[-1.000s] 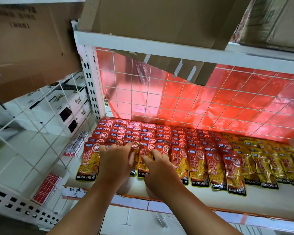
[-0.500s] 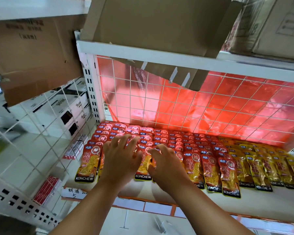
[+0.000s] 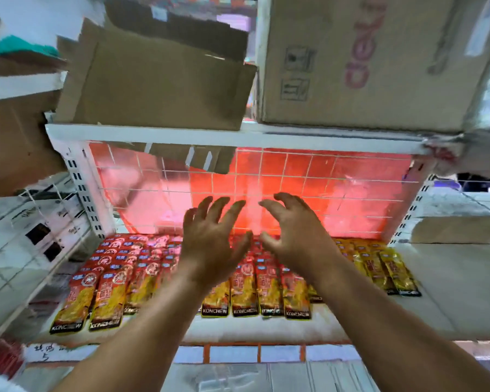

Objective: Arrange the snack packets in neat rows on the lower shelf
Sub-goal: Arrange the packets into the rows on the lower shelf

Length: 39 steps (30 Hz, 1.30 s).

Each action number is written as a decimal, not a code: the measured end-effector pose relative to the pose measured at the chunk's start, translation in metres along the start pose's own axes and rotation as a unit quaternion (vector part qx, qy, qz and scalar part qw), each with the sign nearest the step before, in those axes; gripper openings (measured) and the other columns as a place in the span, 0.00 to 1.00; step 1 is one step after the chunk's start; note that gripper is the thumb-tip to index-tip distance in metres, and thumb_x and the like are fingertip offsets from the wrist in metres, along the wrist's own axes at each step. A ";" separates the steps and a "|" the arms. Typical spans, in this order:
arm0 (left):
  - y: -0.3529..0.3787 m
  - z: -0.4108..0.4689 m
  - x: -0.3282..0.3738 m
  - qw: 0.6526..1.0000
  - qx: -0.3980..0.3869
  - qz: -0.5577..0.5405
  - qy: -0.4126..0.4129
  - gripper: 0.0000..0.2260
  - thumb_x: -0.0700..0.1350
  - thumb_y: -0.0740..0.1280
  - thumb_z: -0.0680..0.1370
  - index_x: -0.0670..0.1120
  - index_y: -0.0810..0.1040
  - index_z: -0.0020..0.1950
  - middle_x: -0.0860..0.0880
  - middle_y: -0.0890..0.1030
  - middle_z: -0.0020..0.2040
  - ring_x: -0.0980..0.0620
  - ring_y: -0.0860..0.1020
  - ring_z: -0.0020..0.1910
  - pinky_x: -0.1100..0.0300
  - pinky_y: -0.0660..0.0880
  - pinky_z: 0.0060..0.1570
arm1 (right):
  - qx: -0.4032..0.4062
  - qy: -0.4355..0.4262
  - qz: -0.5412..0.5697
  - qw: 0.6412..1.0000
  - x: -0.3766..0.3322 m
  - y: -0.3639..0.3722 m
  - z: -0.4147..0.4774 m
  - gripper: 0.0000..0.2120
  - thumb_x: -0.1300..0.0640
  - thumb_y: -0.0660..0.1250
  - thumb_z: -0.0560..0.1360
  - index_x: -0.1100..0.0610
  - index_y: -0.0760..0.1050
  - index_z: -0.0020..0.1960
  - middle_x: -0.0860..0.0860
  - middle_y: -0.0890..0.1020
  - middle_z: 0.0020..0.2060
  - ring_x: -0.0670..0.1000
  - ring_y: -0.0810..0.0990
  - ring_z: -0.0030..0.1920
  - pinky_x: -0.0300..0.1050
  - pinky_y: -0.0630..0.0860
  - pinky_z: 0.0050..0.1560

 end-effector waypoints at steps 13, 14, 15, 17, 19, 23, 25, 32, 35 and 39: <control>-0.042 0.080 0.324 0.984 0.079 -0.034 0.153 0.26 0.62 0.60 0.79 0.50 0.75 0.72 0.47 0.77 0.67 0.42 0.73 0.67 0.45 0.71 0.64 | 0.159 0.030 -0.048 0.986 0.179 -0.261 -0.120 0.31 0.45 0.65 0.69 0.51 0.74 0.71 0.53 0.76 0.66 0.58 0.74 0.66 0.54 0.72 0.68; -0.042 0.084 0.344 0.983 0.080 -0.041 0.162 0.26 0.62 0.60 0.79 0.50 0.75 0.72 0.47 0.77 0.67 0.42 0.73 0.67 0.45 0.71 0.64 | 0.163 0.034 -0.051 0.985 0.193 -0.275 -0.129 0.31 0.45 0.64 0.68 0.51 0.74 0.71 0.52 0.76 0.66 0.58 0.74 0.66 0.54 0.72 0.68; -0.041 0.089 0.369 0.980 0.083 -0.047 0.175 0.26 0.61 0.61 0.78 0.50 0.75 0.72 0.47 0.77 0.66 0.42 0.74 0.66 0.45 0.72 0.63 | 0.169 0.039 -0.056 0.983 0.210 -0.290 -0.140 0.30 0.46 0.65 0.69 0.50 0.73 0.71 0.51 0.75 0.67 0.58 0.74 0.67 0.54 0.72 0.68; -0.036 0.099 0.407 0.974 0.082 -0.059 0.203 0.25 0.60 0.61 0.78 0.50 0.76 0.71 0.47 0.78 0.65 0.42 0.75 0.64 0.45 0.73 0.62 | 0.179 0.047 -0.064 0.981 0.238 -0.310 -0.154 0.29 0.49 0.68 0.71 0.48 0.72 0.72 0.50 0.75 0.67 0.57 0.74 0.66 0.53 0.72 0.68; -0.027 0.111 0.444 0.969 0.068 -0.072 0.228 0.26 0.60 0.60 0.78 0.50 0.75 0.72 0.48 0.78 0.65 0.42 0.76 0.62 0.45 0.73 0.61 | 0.185 0.062 -0.071 0.978 0.269 -0.328 -0.166 0.28 0.51 0.71 0.72 0.47 0.72 0.71 0.50 0.76 0.66 0.57 0.75 0.65 0.51 0.72 0.67; 0.001 0.140 0.497 0.964 0.003 -0.101 0.247 0.25 0.61 0.62 0.80 0.53 0.72 0.75 0.51 0.75 0.70 0.46 0.73 0.68 0.49 0.72 0.65 | 0.169 0.110 -0.084 0.976 0.330 -0.345 -0.174 0.29 0.50 0.71 0.74 0.49 0.70 0.74 0.51 0.73 0.71 0.56 0.71 0.70 0.50 0.68 0.71; 0.024 0.159 0.515 0.958 -0.104 -0.171 0.206 0.25 0.63 0.65 0.81 0.57 0.71 0.76 0.53 0.76 0.71 0.50 0.74 0.68 0.53 0.71 0.64 | 0.152 0.124 -0.085 0.977 0.361 -0.347 -0.173 0.29 0.49 0.71 0.75 0.49 0.70 0.74 0.50 0.72 0.72 0.55 0.72 0.69 0.49 0.68 0.70; 0.089 0.221 0.569 0.925 -0.267 -0.214 0.168 0.24 0.67 0.66 0.78 0.60 0.75 0.71 0.51 0.78 0.70 0.50 0.76 0.64 0.54 0.72 0.59 | 0.115 0.178 -0.075 0.974 0.459 -0.349 -0.160 0.25 0.47 0.72 0.76 0.45 0.72 0.72 0.49 0.75 0.69 0.53 0.75 0.66 0.44 0.69 0.67; 0.107 0.247 0.594 0.914 -0.308 -0.168 0.204 0.24 0.65 0.68 0.78 0.58 0.76 0.71 0.51 0.77 0.70 0.49 0.76 0.65 0.56 0.72 0.59 | 0.082 0.200 -0.091 0.972 0.495 -0.358 -0.148 0.26 0.46 0.73 0.75 0.44 0.72 0.72 0.47 0.75 0.68 0.52 0.76 0.65 0.43 0.70 0.65; 0.123 0.272 0.620 0.895 -0.347 -0.101 0.259 0.23 0.64 0.69 0.78 0.57 0.77 0.70 0.52 0.77 0.69 0.50 0.76 0.64 0.55 0.72 0.60 | 0.069 0.215 -0.098 0.969 0.530 -0.367 -0.136 0.27 0.46 0.74 0.74 0.43 0.73 0.71 0.48 0.76 0.67 0.52 0.78 0.62 0.47 0.75 0.63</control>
Point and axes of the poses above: each hand's wrist, its own z-axis towards the middle knuckle, its own y-axis out of the palm, x = y × z, the point moved 6 cm from there along z, towards the middle knuckle
